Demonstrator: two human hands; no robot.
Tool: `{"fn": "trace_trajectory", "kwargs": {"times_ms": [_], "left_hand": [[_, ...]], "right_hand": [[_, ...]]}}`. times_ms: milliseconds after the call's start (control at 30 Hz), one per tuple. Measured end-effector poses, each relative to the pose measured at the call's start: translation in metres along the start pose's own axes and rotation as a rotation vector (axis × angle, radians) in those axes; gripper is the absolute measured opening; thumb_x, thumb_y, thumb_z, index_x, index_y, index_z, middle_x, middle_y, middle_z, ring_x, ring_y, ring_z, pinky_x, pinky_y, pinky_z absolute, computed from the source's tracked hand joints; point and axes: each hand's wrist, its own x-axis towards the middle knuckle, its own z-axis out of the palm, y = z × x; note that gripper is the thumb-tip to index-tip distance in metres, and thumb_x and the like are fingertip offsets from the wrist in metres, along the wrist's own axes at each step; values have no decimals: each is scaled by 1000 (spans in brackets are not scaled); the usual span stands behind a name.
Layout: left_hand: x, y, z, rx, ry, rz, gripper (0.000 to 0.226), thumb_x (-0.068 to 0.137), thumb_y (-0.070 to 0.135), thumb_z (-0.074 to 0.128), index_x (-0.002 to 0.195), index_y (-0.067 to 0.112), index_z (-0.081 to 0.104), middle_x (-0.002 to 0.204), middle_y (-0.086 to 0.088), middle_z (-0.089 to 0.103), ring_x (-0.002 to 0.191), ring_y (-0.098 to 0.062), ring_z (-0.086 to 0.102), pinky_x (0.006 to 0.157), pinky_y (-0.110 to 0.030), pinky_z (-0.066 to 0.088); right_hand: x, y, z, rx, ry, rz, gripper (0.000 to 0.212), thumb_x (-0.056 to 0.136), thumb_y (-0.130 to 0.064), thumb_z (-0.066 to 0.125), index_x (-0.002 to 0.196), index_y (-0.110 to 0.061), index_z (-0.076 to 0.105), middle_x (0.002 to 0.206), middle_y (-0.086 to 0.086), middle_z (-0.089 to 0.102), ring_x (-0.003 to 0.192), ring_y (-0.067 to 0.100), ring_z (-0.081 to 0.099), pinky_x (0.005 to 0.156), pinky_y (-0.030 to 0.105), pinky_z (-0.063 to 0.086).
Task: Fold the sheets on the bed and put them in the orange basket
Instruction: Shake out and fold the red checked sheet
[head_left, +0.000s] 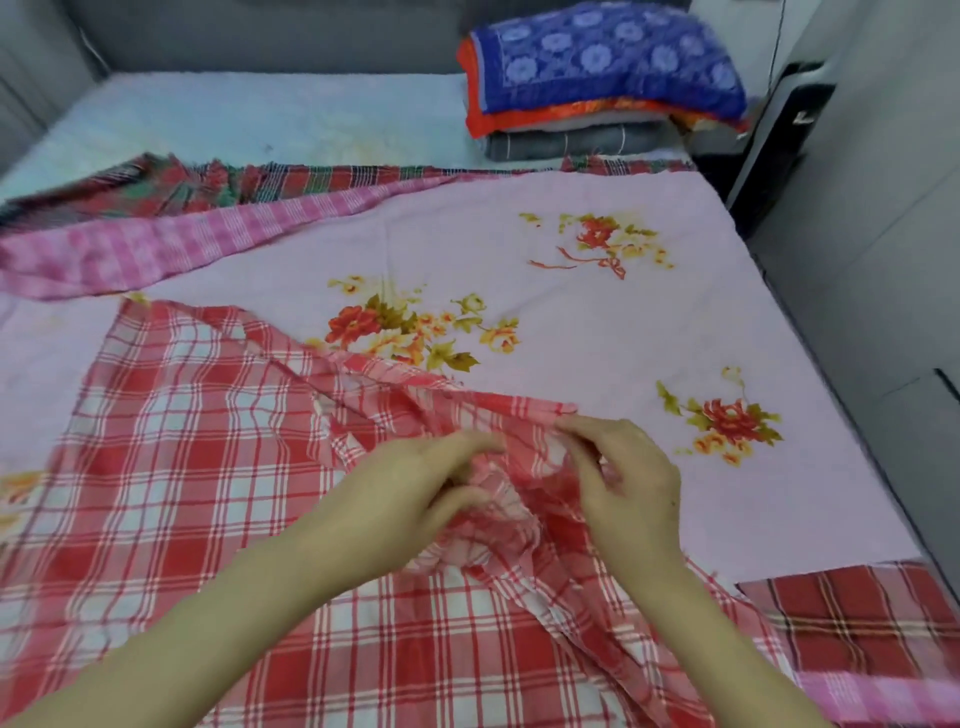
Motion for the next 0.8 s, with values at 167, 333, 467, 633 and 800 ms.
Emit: {"fn": "trace_trajectory", "kwargs": {"times_ms": [167, 333, 467, 633, 800], "left_hand": [[23, 34, -54, 83, 55, 80, 27, 79, 43, 60, 88, 18, 66, 74, 6, 72, 72, -7, 61, 60, -11, 41], [52, 97, -117, 33, 258, 166, 20, 76, 29, 67, 83, 12, 75, 72, 8, 70, 71, -2, 61, 64, -8, 42], [82, 150, -174, -71, 252, 83, 4, 79, 15, 73, 83, 15, 73, 68, 19, 63, 61, 12, 56, 64, -5, 43], [95, 176, -180, 198, -51, 90, 12, 79, 24, 74, 85, 13, 75, 81, -2, 71, 70, -8, 59, 71, -25, 47], [102, 188, -172, 158, 17, 84, 9, 79, 31, 73, 77, 22, 69, 97, 3, 59, 91, -13, 55, 87, -34, 47]], "right_hand": [[39, -67, -42, 281, -127, 183, 48, 85, 1, 64, 110, -40, 60, 83, -21, 65, 67, -1, 56, 69, 11, 44], [76, -115, -70, 404, -151, 260, 28, 85, 3, 64, 108, -13, 67, 85, 0, 73, 83, 7, 68, 79, 20, 51], [102, -149, -100, 434, -117, 232, 27, 89, 2, 59, 112, -8, 66, 85, 9, 73, 81, 19, 68, 79, 33, 55], [115, -174, -138, 621, -61, 293, 34, 84, 12, 58, 113, -7, 62, 77, 4, 69, 77, 4, 66, 70, 15, 50], [113, -182, -163, 605, -65, 271, 36, 85, 8, 60, 114, -14, 63, 83, 3, 73, 89, 7, 68, 76, 15, 51]]}}
